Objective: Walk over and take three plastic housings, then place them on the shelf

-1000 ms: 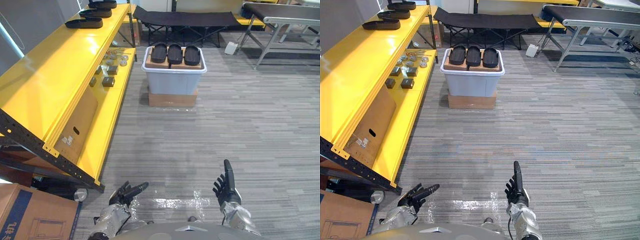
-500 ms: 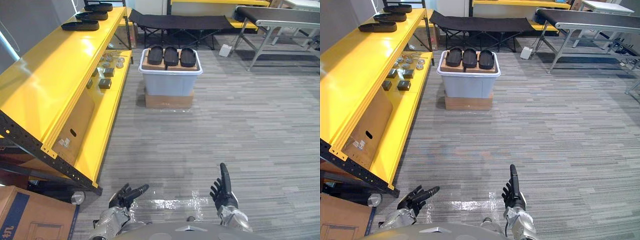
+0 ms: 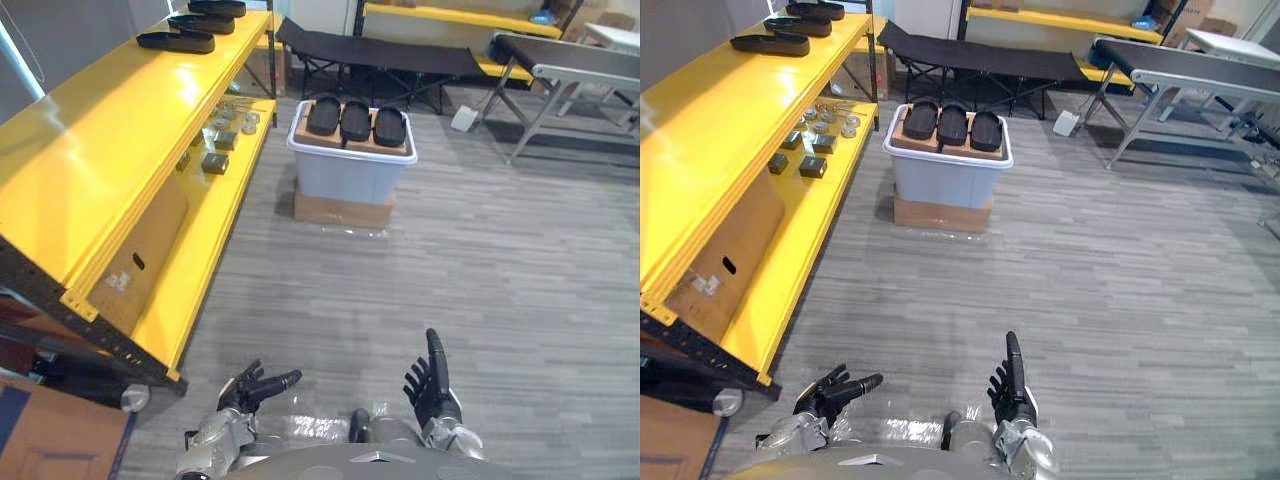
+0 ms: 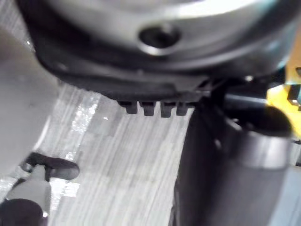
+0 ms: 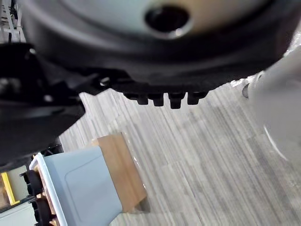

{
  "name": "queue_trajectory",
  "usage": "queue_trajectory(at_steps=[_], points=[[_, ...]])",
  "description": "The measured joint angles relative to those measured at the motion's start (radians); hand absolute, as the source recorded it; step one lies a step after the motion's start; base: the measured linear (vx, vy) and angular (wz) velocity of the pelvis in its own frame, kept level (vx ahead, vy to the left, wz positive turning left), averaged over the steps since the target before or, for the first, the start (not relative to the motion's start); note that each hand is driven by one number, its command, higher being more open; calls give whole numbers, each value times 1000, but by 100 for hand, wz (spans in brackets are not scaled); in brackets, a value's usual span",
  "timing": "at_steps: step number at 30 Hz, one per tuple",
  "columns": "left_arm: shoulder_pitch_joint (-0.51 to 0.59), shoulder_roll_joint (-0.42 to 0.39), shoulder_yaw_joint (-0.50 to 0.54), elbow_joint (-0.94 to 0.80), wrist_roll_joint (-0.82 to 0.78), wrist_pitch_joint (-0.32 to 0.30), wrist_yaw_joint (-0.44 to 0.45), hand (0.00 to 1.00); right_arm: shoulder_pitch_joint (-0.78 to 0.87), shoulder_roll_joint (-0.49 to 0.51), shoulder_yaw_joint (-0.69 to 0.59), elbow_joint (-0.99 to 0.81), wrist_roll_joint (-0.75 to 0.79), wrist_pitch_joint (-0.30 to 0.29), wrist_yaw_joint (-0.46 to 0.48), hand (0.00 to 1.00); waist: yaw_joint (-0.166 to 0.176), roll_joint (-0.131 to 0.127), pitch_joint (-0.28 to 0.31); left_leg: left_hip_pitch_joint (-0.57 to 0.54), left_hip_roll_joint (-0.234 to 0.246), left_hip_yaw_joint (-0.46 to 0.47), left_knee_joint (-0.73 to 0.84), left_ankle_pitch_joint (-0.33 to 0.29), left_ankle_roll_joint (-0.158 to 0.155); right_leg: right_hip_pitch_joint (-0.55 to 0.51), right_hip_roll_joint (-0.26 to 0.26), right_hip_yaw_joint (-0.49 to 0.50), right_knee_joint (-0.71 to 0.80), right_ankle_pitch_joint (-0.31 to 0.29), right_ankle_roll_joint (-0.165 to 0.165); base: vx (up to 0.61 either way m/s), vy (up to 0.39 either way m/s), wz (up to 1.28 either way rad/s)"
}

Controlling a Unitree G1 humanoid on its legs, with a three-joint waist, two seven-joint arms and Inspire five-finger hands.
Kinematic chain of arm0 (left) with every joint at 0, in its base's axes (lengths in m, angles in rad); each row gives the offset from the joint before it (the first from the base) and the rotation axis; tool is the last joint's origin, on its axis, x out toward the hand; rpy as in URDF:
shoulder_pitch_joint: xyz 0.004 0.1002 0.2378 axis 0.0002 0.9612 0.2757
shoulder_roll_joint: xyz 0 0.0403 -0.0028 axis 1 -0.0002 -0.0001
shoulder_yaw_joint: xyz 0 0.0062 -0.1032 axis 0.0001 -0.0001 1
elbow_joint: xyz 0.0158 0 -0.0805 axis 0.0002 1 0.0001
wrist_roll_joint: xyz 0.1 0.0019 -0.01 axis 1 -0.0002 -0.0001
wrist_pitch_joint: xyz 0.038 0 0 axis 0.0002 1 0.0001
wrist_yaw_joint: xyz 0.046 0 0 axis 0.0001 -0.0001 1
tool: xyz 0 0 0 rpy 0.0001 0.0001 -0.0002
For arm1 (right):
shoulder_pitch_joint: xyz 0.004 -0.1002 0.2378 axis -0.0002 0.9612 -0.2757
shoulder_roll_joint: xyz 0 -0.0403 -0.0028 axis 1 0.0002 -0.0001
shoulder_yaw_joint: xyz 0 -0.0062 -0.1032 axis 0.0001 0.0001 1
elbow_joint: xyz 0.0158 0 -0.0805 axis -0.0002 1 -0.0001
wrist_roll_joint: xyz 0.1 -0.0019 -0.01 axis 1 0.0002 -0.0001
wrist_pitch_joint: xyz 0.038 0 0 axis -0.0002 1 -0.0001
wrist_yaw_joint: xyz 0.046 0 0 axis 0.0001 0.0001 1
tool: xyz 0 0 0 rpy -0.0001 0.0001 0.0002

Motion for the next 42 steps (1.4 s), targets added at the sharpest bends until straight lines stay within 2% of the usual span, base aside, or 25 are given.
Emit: queue_trajectory(at_steps=[1, 2, 4, 8, 10, 13, 14, 15, 16, 17, 18, 22, 24, 25, 26, 27, 28, 29, 31, 34, 36, 37, 39, 41, 42], points=[[-4, -8, 1, 1, -24, 4, 1, 100, -3, 1, -5, -6, 1, 0, -2, 100, -1, -5, -8, 6, 12, -4, -9, -3, -4, 3, 9, -11, 0, -17, -3, 353, -286, 17], [-7, -24, 2, 5, -54, 6, 1, 100, -4, 4, -15, -17, 1, -1, -4, 100, -4, 8, -11, 19, 39, -12, -20, -6, -17, 13, 32, -28, -2, -46, -14, 375, -266, 24], [-12, -41, 13, 16, -78, 12, 1, 100, -4, 7, -17, -22, 3, -1, -13, 100, -5, 14, -9, -8, 70, -25, 78, -2, -30, 37, 56, -41, 0, -84, -32, 322, -244, 19], [-9, -64, 91, 22, -116, 4, 3, 100, 2, 0, 5, -24, 1, -1, -21, 100, 2, 46, -9, -247, 160, -71, 641, 63, -39, 155, 115, -36, -50, -122, -70, 324, -132, -11], [-15, -62, 109, 34, -141, -1, -3, 100, -9, -17, 5, -8, -2, -2, -25, 100, 6, 43, -2, -292, 130, -59, 596, 46, -35, 221, 105, -8, -80, -123, -73, 314, -16, -29], [-12, -60, 119, 29, -145, -39, -27, 100, -36, -31, 6, 7, -3, -2, -43, 100, 35, 36, 12, -347, 19, -72, 236, 61, -32, 258, 52, 63, -114, -130, -59, 289, 119, -59], [-12, -60, 129, 24, -145, -44, -34, 100, -42, -33, 6, 7, -8, -2, -46, 100, 38, 33, 22, -363, 2, -79, 169, 95, -31, 265, 40, 73, -123, -141, -44, 246, 179, -46], [-12, -71, 150, 18, -146, -68, -40, 100, -49, -41, 11, 8, -25, -2, -47, 100, 40, 43, 47, -379, -10, -100, 63, 195, -33, 283, 32, 89, -122, -159, -24, 197, 158, -34], [-11, -73, 155, 14, -145, -75, -42, 100, -45, -47, 17, 9, -32, -2, -47, 100, 43, 48, 56, -376, -10, -101, 27, 254, -32, 296, 29, 98, -119, -170, -12, 258, 228, -45], [-1, -72, 165, 22, -141, -79, -45, 100, -33, -56, 39, 17, -38, -2, -47, 100, 53, 58, 61, -345, -5, -83, 3, 359, 2, 315, 28, 125, -106, -196, 11, 294, 231, -39], [0, -51, 185, 36, -137, -83, -44, 100, -33, -44, 68, 20, -38, -2, -40, 100, 56, 32, 74, -324, -26, -58, 17, 330, 17, 328, -1, 140, -83, -202, 16, 308, 219, -33], [18, -35, 178, 43, -128, -87, -46, 100, -33, -24, 84, 15, -38, -2, -28, 100, 59, 12, 88, -341, -41, -50, 140, 214, 60, 333, -23, 164, -17, -187, 39, 259, 182, 1], [12, -25, 151, 44, -86, -88, -36, 100, -34, -31, 82, 16, -38, -2, -28, 100, 58, 6, 83, -304, -81, -45, 118, 180, 84, 263, -48, 206, 167, -185, 45, 196, 162, 7], [9, -17, 134, 47, -66, -90, -32, 100, -35, -31, 83, 16, -38, -2, -28, 100, 57, 1, 81, -283, -95, -41, 92, 180, 84, 217, -59, 224, 274, -172, 71, 239, 181, 2], [2, 3, 91, 54, -48, -94, -29, 100, -35, -30, 85, 19, -39, -3, -27, 100, 52, -7, 80, -230, -122, -40, 45, 181, 86, 120, -84, 248, 482, -106, 188, 256, 154, 8], [2, 13, 56, 54, -36, -96, -23, 100, -34, -33, 85, 30, -43, -7, -27, 100, 45, -13, 77, -176, -142, -45, 8, 181, 90, 49, -99, 255, 639, -94, 215, 271, 137, 14], [2, 14, 45, 54, -22, -96, -21, 100, -35, -38, 85, 35, -53, -10, -27, 100, 41, -12, 74, -154, -145, -47, -2, 178, 99, 26, -101, 245, 684, -109, 189, 225, 81, 25], [2, 15, 28, 54, -10, -101, -17, 100, -33, -44, 91, 42, -69, -20, -34, 100, 29, 2, 72, -119, -145, -56, -19, 171, 118, -9, -102, 201, 698, -145, 131, 190, 49, 25], [-8, 16, 18, 53, 9, -101, -16, 100, -34, -44, 95, 47, -69, -37, -46, 100, 24, -2, 66, -77, -137, -73, -44, 173, 130, -42, -101, 132, 603, -176, 86, 260, -6, 33], [-43, 9, -10, 49, 14, -76, -16, 100, -34, -48, 73, 48, -69, -40, -46, 100, 7, 22, 62, -51, -81, -128, -44, 152, 105, -58, -87, 39, 307, -189, 69, 327, -106, 46], [-59, 5, -24, 40, 13, -57, -17, 100, -44, -51, 52, 45, -70, -41, -45, 100, 3, 41, 66, -29, -21, -145, -46, 130, 68, -61, -66, 35, 145, -163, 87, 303, -182, 18], [-63, 4, -24, 33, 12, -51, -17, 100, -44, -49, 53, 43, -73, -42, -44, 100, 5, 47, 65, -20, 10, -146, -45, 113, 39, -64, -65, 42, 42, -112, 87, 298, -234, -5], [-74, 7, -21, 31, 7, -37, -16, 100, -43, -36, 53, 41, -80, -42, -42, 100, 10, 25, 53, -2, 35, -145, -38, 81, -14, -58, -75, 60, -74, 8, 81, 323, -329, -5], [-74, 15, -21, 31, -4, -31, -19, 100, -3, 0, 53, 32, -82, -42, -41, 100, 9, -44, 25, 8, 35, -162, 9, 3, -61, -19, -128, 66, -95, 150, 91, 335, -506, 27], [-89, -19, -19, 46, -23, -25, -14, 100, -12, -35, 43, 31, -103, -38, -31, 100, 4, 18, 26, 2, 111, -176, 65, -40, -95, -5, -62, 34, -57, 104, 82, 304, -512, 40]])
